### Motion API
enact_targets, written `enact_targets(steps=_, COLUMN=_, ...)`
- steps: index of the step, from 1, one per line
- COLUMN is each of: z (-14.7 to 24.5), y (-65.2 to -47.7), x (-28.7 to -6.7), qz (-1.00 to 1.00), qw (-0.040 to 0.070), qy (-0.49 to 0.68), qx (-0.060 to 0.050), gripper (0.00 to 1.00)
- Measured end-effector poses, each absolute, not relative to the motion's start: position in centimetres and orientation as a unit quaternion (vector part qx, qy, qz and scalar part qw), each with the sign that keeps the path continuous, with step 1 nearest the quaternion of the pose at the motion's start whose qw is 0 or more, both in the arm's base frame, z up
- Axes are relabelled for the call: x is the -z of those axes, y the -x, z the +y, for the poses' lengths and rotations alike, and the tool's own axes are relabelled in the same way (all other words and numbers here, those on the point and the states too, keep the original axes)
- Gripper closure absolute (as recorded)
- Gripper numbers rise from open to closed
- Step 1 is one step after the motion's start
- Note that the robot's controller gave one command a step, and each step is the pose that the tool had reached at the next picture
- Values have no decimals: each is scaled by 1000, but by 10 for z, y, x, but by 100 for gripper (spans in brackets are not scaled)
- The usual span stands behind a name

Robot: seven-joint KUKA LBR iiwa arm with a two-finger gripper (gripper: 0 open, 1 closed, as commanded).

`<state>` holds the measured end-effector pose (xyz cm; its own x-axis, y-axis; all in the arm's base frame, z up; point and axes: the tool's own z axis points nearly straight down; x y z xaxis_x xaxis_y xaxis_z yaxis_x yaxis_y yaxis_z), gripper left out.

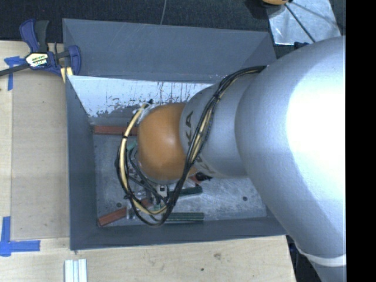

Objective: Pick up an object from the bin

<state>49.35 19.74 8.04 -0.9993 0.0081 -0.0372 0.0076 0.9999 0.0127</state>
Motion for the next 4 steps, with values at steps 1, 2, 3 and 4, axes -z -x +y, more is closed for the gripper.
enact_targets(steps=1, z=200, y=-482, x=-79, qz=1000, qw=-5, qy=0, qx=-2, gripper=100)
enact_targets(steps=2, z=197, y=-494, x=-80, qz=1000, qw=19, qy=-4, qx=-6, gripper=0)
enact_targets(steps=3, z=200, y=-483, x=-79, qz=1000, qw=-3, qy=0, qx=-3, gripper=100)
enact_targets(steps=4, z=200, y=-483, x=-79, qz=1000, qw=-3, qy=0, qx=-3, gripper=100)
